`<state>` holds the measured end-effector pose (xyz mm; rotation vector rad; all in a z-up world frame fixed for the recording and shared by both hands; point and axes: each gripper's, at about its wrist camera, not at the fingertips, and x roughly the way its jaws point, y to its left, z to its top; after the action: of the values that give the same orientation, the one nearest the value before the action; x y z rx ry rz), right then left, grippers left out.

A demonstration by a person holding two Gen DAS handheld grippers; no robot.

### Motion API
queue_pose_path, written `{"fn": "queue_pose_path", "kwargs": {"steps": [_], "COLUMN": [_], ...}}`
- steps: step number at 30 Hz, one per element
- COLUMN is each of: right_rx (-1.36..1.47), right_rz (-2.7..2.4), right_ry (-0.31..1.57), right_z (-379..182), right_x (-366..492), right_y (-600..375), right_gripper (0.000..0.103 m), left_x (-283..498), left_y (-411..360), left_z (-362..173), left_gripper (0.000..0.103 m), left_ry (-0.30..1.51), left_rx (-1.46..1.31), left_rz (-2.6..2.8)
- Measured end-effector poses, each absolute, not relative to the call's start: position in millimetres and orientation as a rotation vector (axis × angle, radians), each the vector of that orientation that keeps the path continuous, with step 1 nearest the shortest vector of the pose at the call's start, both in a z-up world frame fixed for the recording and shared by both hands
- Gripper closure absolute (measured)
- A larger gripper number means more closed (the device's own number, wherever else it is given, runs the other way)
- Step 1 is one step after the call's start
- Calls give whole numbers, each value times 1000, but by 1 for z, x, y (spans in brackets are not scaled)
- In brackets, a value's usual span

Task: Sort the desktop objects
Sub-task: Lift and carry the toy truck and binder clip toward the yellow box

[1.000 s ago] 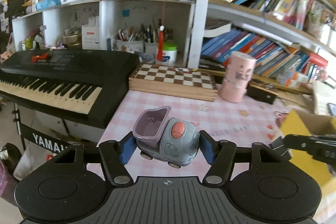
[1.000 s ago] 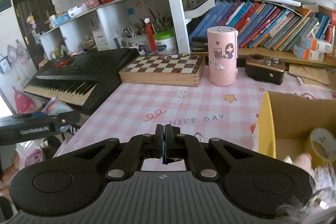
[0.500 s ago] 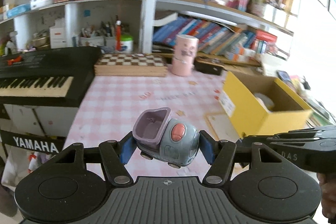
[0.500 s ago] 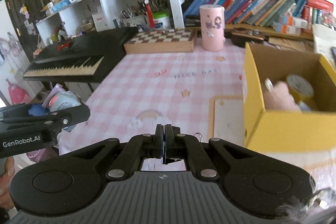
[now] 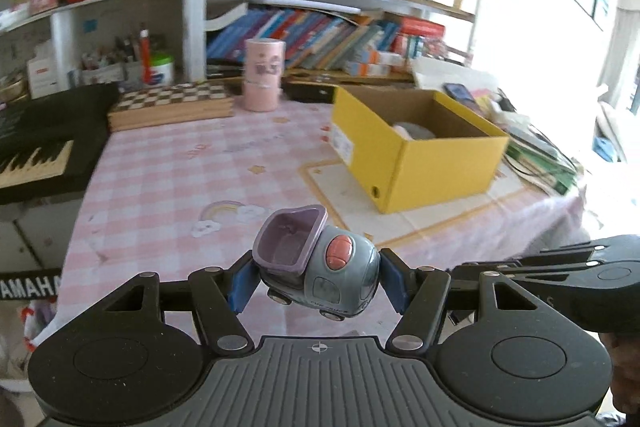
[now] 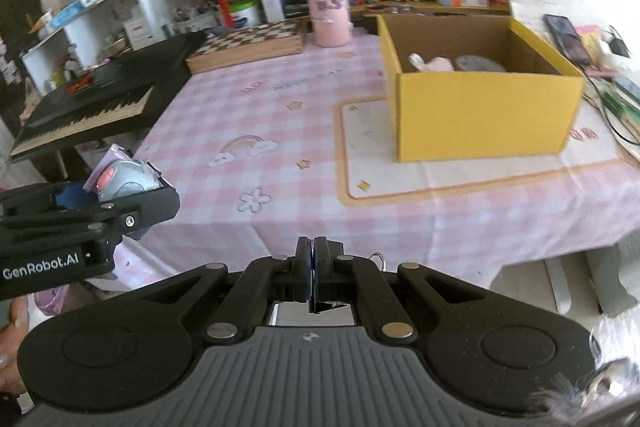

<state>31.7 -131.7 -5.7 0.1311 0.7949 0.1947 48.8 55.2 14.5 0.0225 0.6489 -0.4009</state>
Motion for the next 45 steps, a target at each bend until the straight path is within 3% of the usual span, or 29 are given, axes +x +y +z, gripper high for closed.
{"fn": "queue_pose_path", "kwargs": {"steps": [19, 45], "right_rx": [159, 196], "right_rz": [64, 102], "right_ry": [812, 792], "right_z": [-12, -5], "right_x": [18, 97], "right_y": [-183, -309], "right_gripper": [101, 101], "left_x": [63, 126], "left_y": [-12, -122], "left_z": [9, 17], "left_gripper": [39, 39], "left_ry": [671, 673], "left_rx": [104, 102], "left_rz": [-589, -533]}}
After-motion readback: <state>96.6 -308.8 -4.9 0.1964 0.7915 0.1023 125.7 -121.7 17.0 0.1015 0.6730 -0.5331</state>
